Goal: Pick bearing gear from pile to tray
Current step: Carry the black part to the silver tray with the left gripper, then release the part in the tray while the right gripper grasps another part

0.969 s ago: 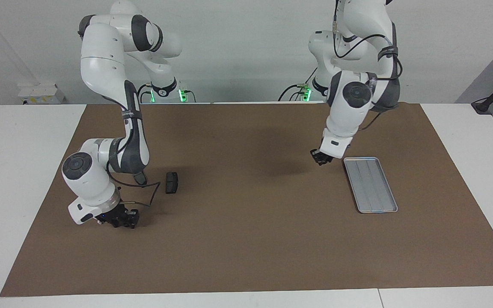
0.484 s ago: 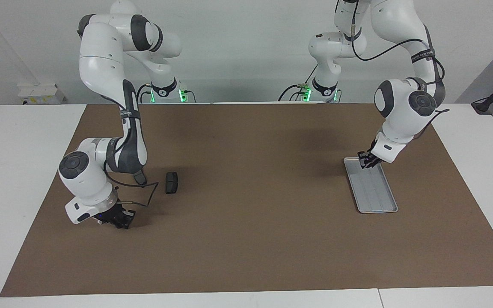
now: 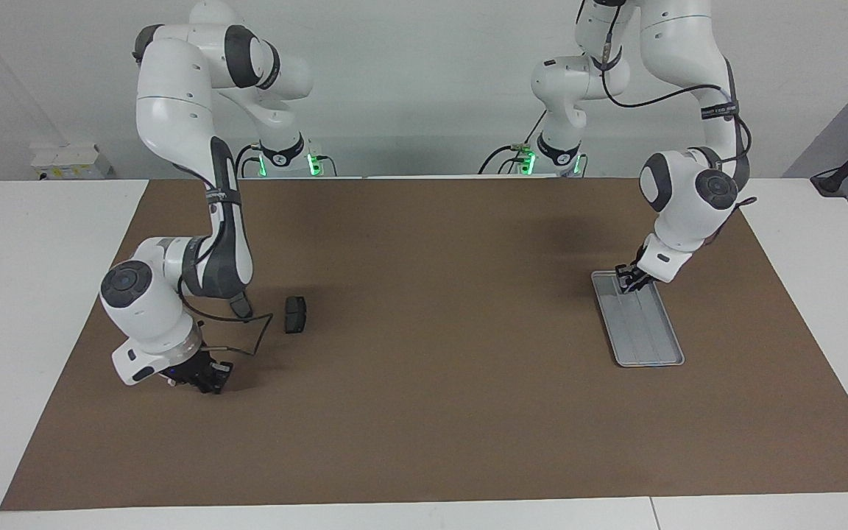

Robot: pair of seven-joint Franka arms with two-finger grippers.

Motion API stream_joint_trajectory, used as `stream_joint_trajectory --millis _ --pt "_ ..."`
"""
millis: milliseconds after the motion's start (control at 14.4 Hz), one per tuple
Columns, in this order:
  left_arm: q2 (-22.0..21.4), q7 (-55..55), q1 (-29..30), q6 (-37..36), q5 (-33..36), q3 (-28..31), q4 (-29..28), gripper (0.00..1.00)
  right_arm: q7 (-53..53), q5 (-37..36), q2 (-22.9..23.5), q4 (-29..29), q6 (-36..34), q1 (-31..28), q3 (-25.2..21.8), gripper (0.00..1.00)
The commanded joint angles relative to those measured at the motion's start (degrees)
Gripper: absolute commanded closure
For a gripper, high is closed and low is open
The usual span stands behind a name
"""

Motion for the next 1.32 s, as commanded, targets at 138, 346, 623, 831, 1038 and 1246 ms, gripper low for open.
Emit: stream_joint_trajectory --millis 138,346,623,831,1038,1246 --pt "-2.07 -1.1 0.97 2.9 0.32 -0.67 -3.87 0.92 0.03 1.11 0.71 -1.1 0.39 -0.68 1.0 1.0" --pt "-2.07 -1.27 0.88 5.54 0.23 -0.67 -5.37 0.92 0.73 1.11 -2.88 1.61 -8.36 0.72 1.09 1.0" --pt "-1.89 -3.03 0.71 5.98 0.23 -0.76 -5.28 0.92 6.78 0.23 -11.13 5.14 -24.11 5.72 1.09 1.0" --pt "-1.98 -3.12 0.62 5.98 -0.65 -0.76 -5.37 0.92 15.9 1.28 -17.91 5.93 -33.34 11.69 1.17 1.0" --pt "-1.98 -2.69 0.62 5.89 -0.56 -0.76 -5.28 0.0 34.33 1.98 -21.09 5.93 -35.48 18.64 2.92 1.0" --pt "-1.54 -2.86 0.18 4.32 -0.56 -0.76 -2.13 0.0 53.24 6.02 -21.09 5.85 -31.72 24.17 5.04 1.0"
